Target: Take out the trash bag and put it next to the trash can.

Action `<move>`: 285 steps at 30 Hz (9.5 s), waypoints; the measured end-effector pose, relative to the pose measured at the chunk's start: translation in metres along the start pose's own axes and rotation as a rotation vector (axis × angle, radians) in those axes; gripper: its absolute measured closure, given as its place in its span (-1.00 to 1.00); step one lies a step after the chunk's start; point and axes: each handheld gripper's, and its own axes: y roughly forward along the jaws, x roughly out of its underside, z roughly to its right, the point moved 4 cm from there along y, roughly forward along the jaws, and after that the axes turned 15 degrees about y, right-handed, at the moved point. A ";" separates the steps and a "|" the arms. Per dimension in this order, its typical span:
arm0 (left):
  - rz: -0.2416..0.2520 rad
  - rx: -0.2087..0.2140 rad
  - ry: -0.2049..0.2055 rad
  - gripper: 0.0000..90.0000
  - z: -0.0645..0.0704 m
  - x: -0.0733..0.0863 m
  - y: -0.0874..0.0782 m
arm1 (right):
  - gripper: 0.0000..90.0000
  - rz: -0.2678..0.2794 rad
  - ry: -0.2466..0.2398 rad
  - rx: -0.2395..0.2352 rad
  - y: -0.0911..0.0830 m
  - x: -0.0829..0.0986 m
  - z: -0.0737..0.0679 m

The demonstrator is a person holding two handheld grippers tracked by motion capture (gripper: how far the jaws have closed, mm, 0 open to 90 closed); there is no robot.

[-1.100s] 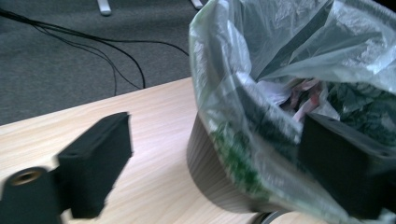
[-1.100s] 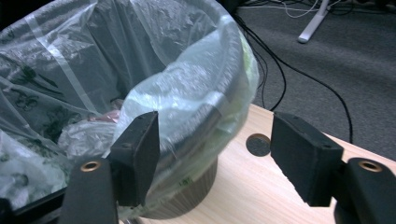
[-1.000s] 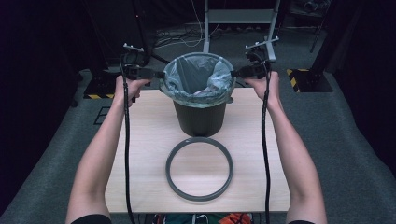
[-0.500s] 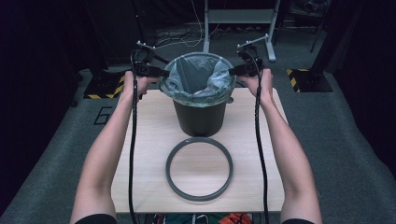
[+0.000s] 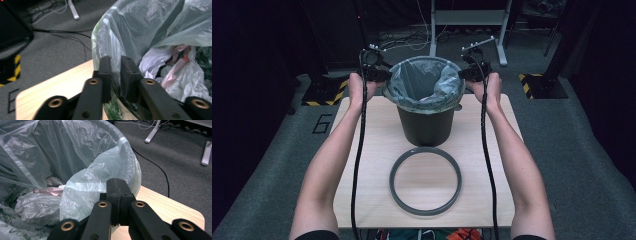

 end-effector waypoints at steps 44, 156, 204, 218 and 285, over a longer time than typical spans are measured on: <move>-0.004 0.036 -0.079 -0.23 -0.005 -0.025 -0.011 | 0.15 0.060 0.023 -0.068 -0.022 -0.015 -0.005; -0.063 0.100 -0.022 0.78 0.015 -0.017 -0.006 | 0.82 -0.031 0.013 -0.091 -0.025 0.016 -0.039; -0.124 0.217 0.031 0.68 0.034 -0.018 -0.002 | 0.45 0.042 0.091 -0.144 -0.020 -0.002 -0.027; -0.075 0.224 -0.016 0.66 0.025 -0.001 -0.011 | 0.05 0.013 0.065 -0.146 -0.046 0.053 -0.018; 0.048 0.458 0.103 -0.56 0.093 -0.057 0.001 | 0.98 0.133 0.150 -0.274 -0.004 -0.015 -0.075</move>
